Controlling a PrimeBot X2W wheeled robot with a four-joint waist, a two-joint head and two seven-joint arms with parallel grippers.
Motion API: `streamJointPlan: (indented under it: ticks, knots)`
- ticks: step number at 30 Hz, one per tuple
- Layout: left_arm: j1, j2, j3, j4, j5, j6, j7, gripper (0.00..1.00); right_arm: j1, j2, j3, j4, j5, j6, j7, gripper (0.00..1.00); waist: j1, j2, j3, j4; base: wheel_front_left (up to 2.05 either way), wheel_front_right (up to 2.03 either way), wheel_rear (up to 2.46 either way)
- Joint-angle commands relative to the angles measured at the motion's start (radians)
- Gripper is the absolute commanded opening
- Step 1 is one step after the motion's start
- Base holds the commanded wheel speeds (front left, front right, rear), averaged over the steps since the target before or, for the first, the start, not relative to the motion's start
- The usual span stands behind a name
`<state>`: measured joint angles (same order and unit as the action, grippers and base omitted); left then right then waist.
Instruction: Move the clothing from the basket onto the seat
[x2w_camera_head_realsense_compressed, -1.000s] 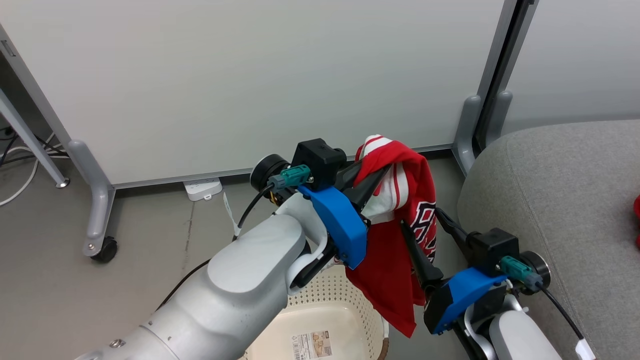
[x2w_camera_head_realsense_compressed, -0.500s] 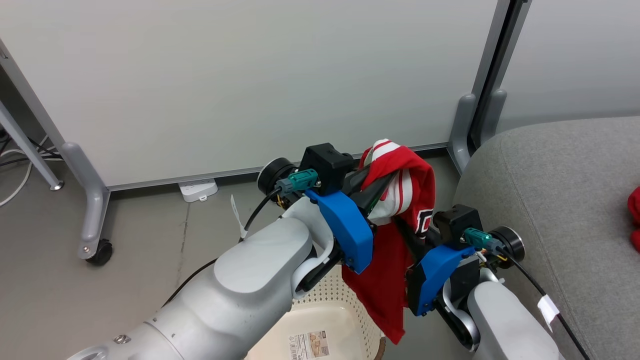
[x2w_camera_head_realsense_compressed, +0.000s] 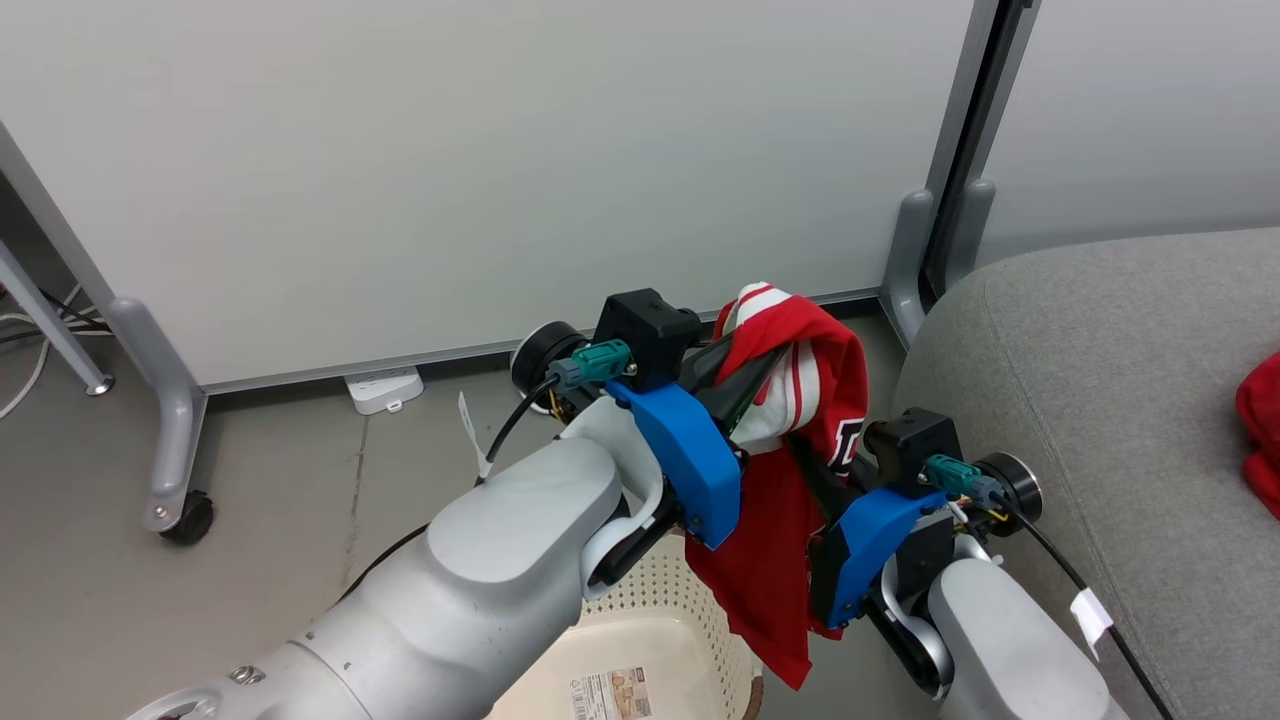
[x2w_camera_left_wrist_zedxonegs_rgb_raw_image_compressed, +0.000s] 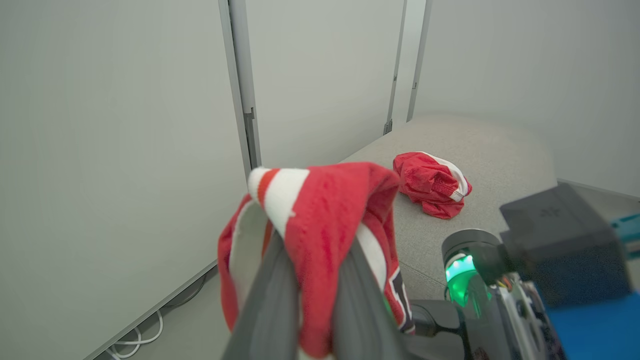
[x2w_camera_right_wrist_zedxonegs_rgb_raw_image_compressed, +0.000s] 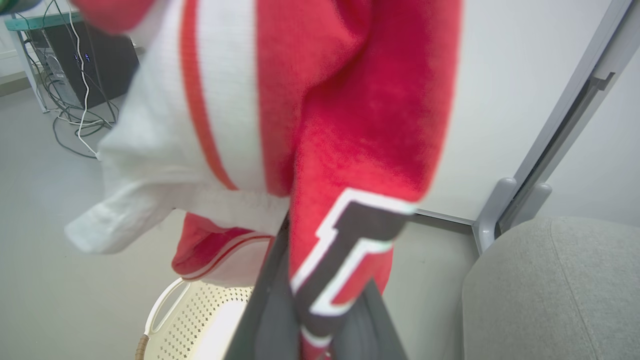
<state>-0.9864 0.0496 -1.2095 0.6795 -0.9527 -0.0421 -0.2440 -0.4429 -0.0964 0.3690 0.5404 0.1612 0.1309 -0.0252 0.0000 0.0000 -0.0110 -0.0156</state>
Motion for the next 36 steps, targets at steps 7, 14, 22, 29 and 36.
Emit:
streamJointPlan:
  ticks: [7,14,22,29,36]
  knots:
    - [-0.012,0.002,-0.018,0.018,-0.022,0.005,-0.010,0.00,-0.011,-0.001,-0.001,0.016,0.012,0.000,-0.015,0.00,0.0000,0.0000,-0.007,-0.004,0.00,0.00,0.00]
    - [-0.016,0.002,-0.028,0.034,-0.034,0.004,-0.013,0.00,-0.013,-0.003,-0.004,0.019,0.012,0.000,-0.017,0.00,0.0000,0.0000,-0.007,-0.007,0.00,0.00,0.00]
    - [-0.018,0.002,-0.040,0.031,-0.044,0.004,-0.015,0.00,-0.009,-0.004,-0.001,0.018,0.012,0.000,-0.013,0.00,0.0000,0.0000,-0.003,-0.006,0.00,0.00,0.00]
    - [0.027,0.003,-0.039,0.048,-0.037,0.004,-0.020,1.00,-0.010,-0.004,-0.005,0.011,0.016,0.000,-0.017,0.00,0.0000,0.0000,0.004,-0.011,0.00,0.00,0.00]
    - [0.205,0.083,0.161,-0.110,0.155,0.053,-0.021,1.00,-0.014,-0.018,-0.020,-0.007,0.012,0.000,-0.020,0.00,0.0000,0.0000,0.023,-0.017,0.00,0.00,0.00]
